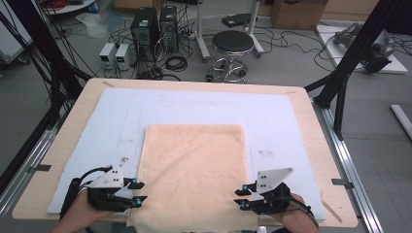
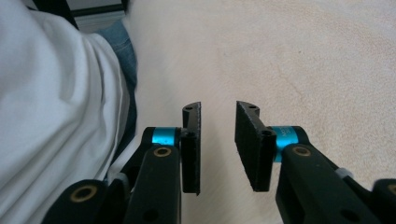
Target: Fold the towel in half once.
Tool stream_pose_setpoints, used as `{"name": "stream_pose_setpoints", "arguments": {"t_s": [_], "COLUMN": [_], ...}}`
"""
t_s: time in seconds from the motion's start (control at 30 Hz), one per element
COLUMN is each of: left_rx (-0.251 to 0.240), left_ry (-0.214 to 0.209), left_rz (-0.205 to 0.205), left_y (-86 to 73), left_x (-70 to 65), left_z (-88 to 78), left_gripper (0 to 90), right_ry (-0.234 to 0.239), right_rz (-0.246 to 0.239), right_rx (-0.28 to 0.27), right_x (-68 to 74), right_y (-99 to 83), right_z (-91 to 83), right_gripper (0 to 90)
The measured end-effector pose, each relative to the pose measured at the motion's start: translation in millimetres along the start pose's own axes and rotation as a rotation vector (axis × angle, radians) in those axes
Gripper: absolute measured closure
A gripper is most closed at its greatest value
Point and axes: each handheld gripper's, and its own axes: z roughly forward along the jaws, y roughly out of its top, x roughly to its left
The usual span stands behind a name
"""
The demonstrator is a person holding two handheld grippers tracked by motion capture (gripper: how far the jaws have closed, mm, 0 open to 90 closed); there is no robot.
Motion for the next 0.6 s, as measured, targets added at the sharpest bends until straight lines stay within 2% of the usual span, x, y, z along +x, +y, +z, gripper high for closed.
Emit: {"name": "stream_pose_setpoints", "arguments": {"t_s": [0.03, 0.13, 0.17, 0.23, 0.3, 0.33, 0.4, 0.47, 0.5, 0.53, 0.6], "left_rx": [0.001, 0.001, 0.004, 0.008, 0.004, 0.006, -0.013, -0.029, -0.035, -0.044, -0.054], "left_ry": [0.009, 0.026, 0.035, 0.053, 0.096, 0.110, 0.158, 0.187, 0.227, 0.249, 0.309], "left_rz": [0.001, 0.015, 0.011, 0.011, -0.016, -0.020, -0.044, -0.074, -0.089, -0.101, -0.126], "left_y": [1.1, 5.3, 6.5, 8.5, 11.2, 12.4, 16.2, 19.6, 21.9, 23.1, 25.8], "left_x": [3.0, 8.4, 10.3, 16.1, 26.0, 30.1, 40.9, 50.6, 57.5, 61.2, 74.0], "left_z": [2.6, 11.1, 14.2, 18.8, 23.4, 24.1, 27.1, 28.8, 29.5, 30.2, 30.9], "left_gripper": [54.8, 53.3, 53.1, 53.1, 52.9, 52.9, 52.9, 52.4, 52.1, 51.8, 52.0], "right_ry": [-0.002, -0.007, -0.010, -0.039, -0.059, -0.083, -0.115, -0.141, -0.156, -0.184, -0.210], "right_rz": [0.006, -0.020, -0.012, 0.002, 0.018, 0.021, 0.036, 0.047, 0.053, 0.062, 0.071], "right_rx": [0.006, 0.053, 0.063, 0.055, 0.051, 0.046, 0.047, 0.030, 0.023, 0.010, -0.002], "right_x": [-1.2, -7.8, -9.2, -14.7, -20.8, -24.6, -31.9, -42.8, -47.4, -55.2, -67.2], "right_y": [0.2, -0.7, -1.7, -3.1, -3.1, -2.4, -0.5, 2.1, 3.4, 5.1, 7.7], "right_z": [2.0, 14.7, 17.5, 21.2, 22.0, 22.1, 22.1, 21.0, 20.4, 19.7, 19.2], "right_gripper": [69.1, 66.8, 65.6, 62.6, 62.3, 61.3, 59.0, 57.2, 55.7, 54.6, 54.0]}}
